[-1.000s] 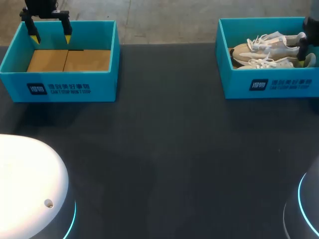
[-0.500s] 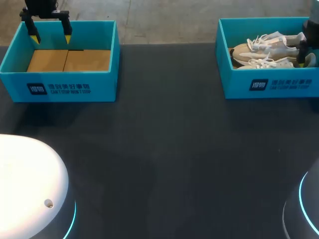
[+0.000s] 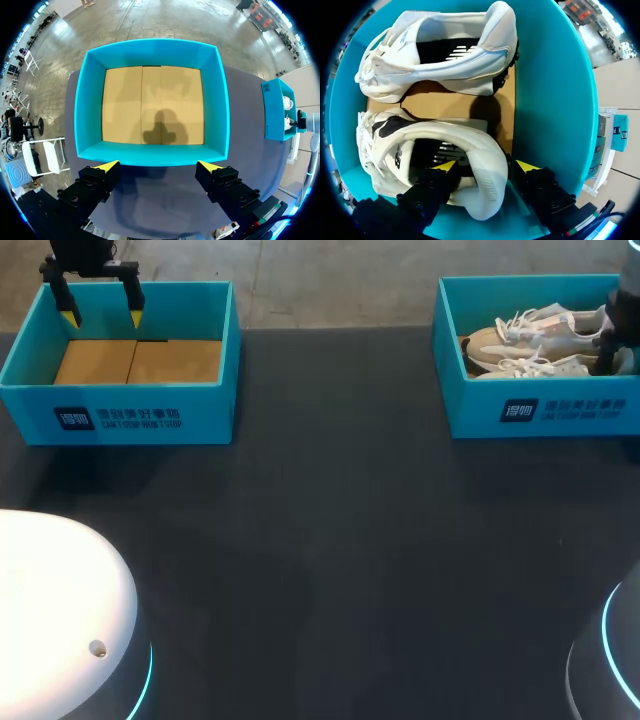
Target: Take the shoe out of the shoebox, open the shoe tongue, remove and reinsert the insole, then place the shoe into the shoebox
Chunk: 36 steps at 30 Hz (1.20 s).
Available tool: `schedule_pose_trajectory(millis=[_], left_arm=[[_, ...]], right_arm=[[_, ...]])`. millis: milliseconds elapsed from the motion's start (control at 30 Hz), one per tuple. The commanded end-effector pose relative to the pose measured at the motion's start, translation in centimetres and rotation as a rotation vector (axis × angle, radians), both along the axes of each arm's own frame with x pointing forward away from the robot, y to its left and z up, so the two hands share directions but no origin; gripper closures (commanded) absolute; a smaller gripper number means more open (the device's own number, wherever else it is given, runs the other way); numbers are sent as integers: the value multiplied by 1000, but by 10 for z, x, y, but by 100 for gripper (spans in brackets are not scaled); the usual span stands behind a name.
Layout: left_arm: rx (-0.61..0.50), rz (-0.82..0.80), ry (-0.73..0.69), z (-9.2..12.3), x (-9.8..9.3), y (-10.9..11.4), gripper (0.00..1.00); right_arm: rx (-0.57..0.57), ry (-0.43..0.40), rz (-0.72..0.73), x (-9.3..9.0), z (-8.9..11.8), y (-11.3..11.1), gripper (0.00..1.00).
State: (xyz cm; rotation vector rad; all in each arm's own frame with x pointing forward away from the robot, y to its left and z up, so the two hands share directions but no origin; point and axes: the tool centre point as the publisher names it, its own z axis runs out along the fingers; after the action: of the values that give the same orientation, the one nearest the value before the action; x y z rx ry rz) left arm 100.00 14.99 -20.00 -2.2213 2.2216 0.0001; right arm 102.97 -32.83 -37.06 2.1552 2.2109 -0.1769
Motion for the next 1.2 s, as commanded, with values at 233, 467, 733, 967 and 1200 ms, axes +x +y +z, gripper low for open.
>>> schedule_pose_trajectory(millis=[233,467,733,967,1200], left_arm=[[0,0,0,0,0,0,0],[0,0,0,0,0,0,0],[0,0,0,0,0,0,0],[0,0,0,0,0,0,0],[0,0,0,0,0,0,0]], right_arm=[[13,22,-4,3,-11,-1,28],[23,35,-11,4,-17,-2,51],[25,44,-12,4,-20,-1,62],[25,53,-13,3,-23,1,100],[10,37,-29,2,-15,3,100]])
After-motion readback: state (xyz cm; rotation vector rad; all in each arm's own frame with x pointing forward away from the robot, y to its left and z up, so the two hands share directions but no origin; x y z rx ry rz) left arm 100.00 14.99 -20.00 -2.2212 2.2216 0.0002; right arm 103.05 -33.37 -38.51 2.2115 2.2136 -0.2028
